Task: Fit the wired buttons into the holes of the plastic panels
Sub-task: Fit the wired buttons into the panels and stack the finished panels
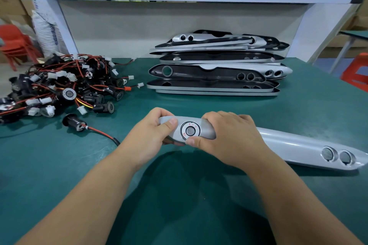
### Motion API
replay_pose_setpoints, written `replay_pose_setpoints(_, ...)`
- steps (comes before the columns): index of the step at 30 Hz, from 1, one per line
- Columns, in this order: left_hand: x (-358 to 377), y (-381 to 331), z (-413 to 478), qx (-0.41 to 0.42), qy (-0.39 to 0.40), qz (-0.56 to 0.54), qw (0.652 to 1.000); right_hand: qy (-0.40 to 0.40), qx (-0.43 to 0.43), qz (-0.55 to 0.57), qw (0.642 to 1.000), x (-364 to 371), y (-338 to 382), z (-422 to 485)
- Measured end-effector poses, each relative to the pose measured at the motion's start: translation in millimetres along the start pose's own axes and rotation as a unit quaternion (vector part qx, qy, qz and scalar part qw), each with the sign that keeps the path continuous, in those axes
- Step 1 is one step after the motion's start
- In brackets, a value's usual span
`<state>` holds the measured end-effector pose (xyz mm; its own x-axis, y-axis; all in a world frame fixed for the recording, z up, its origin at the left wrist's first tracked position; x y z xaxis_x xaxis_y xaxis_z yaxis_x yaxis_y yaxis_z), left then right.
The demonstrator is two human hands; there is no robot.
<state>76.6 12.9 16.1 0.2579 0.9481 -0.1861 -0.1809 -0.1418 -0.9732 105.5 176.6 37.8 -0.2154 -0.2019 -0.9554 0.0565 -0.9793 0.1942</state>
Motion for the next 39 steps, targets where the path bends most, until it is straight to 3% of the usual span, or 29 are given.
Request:
replay_pose_setpoints(4,2,-3,0,0.006,-0.014,0.002,1.0,-0.018,0.024,-0.009,1.0,-1,2,1)
replay_pose_setpoints(11,1,-5,-1,0.02,-0.036,0.025,0.999,0.047,0.026,0.044,0.998,-5,0,2)
replay_pose_setpoints(26,0,-13,-5,0.032,-0.064,0.043,0.997,0.058,0.039,0.087,0.994,-13,-1,2)
replay_pose_setpoints(39,-1,-24,-7,0.051,-0.093,0.099,0.989,-0.076,0.021,-0.008,0.997,-15,8,-3)
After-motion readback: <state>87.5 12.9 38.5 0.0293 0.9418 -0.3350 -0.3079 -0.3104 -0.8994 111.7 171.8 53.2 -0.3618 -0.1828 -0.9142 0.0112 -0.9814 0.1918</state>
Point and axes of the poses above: each hand's wrist, its own z-axis towards the middle knuckle, its own x-axis out of the palm, y = z × x, the point moved 6 cm from there along z, towards the middle knuckle, and after that the axes turned 6 degrees about x, right-handed, at the moved point
